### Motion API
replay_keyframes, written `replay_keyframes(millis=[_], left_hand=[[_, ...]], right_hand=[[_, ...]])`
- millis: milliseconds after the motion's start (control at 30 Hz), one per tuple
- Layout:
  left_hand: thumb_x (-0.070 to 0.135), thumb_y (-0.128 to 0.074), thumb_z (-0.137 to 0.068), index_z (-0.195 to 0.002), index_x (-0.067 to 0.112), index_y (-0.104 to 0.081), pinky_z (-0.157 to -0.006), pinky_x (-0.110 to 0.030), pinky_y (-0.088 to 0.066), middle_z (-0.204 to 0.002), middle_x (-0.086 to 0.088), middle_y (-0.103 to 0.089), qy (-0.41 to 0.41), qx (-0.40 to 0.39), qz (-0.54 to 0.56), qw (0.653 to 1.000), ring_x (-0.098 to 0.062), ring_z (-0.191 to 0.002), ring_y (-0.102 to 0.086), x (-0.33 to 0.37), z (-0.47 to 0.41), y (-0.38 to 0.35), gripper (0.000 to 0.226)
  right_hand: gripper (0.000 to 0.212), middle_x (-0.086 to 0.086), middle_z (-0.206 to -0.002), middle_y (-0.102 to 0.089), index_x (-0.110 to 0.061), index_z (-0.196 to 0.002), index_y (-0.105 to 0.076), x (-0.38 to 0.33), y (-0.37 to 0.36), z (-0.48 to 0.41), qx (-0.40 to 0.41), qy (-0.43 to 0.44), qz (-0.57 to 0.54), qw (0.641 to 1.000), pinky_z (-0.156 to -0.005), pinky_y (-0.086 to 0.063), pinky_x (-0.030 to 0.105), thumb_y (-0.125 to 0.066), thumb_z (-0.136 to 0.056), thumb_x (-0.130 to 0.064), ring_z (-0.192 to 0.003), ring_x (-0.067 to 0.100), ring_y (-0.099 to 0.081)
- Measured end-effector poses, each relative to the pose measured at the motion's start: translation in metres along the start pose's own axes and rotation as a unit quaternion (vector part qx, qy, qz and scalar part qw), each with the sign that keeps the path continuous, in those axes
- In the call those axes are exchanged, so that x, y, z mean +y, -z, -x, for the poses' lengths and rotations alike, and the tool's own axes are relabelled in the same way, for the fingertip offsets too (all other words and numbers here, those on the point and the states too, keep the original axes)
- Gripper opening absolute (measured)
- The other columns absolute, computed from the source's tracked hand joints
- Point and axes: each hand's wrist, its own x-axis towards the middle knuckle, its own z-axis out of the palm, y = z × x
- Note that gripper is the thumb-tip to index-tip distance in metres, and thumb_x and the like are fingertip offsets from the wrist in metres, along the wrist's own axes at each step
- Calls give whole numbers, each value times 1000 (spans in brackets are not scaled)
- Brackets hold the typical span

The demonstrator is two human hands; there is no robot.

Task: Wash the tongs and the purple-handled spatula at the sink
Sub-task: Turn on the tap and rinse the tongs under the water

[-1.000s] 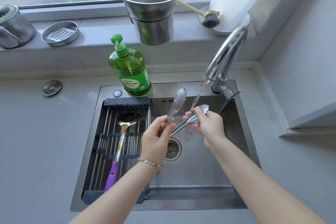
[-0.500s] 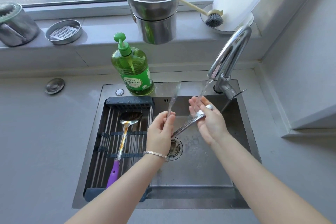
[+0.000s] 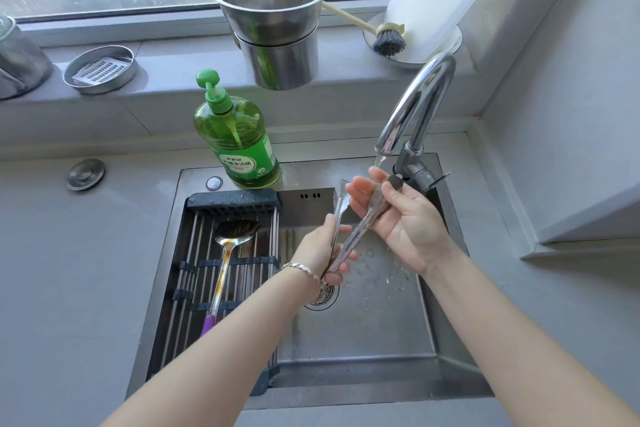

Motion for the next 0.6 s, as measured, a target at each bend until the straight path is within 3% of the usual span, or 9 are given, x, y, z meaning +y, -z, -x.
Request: replay_keyframes(millis=[67,167,267,333,433,500,600], left_hand=[[54,-39,-92,-108,14,-49,-32,-6,-22,-62,-3,-53,11,-36,7,999,-6,-30,-36,-3,5,2,45],[41,-53,-90,-102,12,-49,-32,-7,-20,-68,-1,-49,-11,-60,-31,998,-2,-33,-30,-10,12,5,32],[38,-57,-89,-91,13,-51,-31,-8,-19,-66,0,-46,1,-42,-34,999,-1,-31,-27,-13,14,8,25],[41,-55,-89,-99,11,-54,-31,-8,-18,-65,0,-45,13,-36,-10,999,-1,-30,-27,-14,15,11,32],[44,-52,-90,-115,6,-54,-31,-7,-18,-64,0,-45,7,-29,9,1000,-1,-31,-27,-14,14,15,46],[43,-51,-91,-115,6,-54,-31,-8,-18,-64,0,-45,-5,-21,2,1000,-1,-31,-27,-14,15,16,44],[37,-52,-92,-102,8,-50,-32,-7,-19,-61,-1,-42,-27,-11,-11,1000,-1,-29,-27,-13,15,11,30]], right_hand=[[21,11,-75,-72,-3,-94,-54,3,-1,-6,45,-5,0,999,-64,-60,29,-34,-100,-6,-72,21,-72],[17,13,-75,-70,0,-87,-55,12,-3,-16,114,-22,42,992,-56,-59,25,-46,-96,-10,-64,20,-71],[34,15,-84,-68,-1,-90,-55,24,-2,-22,163,-56,72,982,-57,-58,25,-38,-100,-28,-65,20,-70],[35,16,-93,-66,-2,-96,-52,33,-3,-21,135,-65,72,986,-68,-58,26,-29,-102,-28,-77,21,-69],[15,14,-102,-63,-1,-109,-49,46,-1,-17,71,-68,119,988,-74,-58,22,-39,-99,-7,-88,17,-67],[20,12,-94,-68,5,-112,-52,42,0,-20,77,-82,150,982,-65,-58,21,-49,-94,-3,-81,15,-69],[18,8,-67,-72,3,-90,-60,31,0,-27,145,-80,126,978,-51,-56,23,-54,-92,-14,-59,14,-70]])
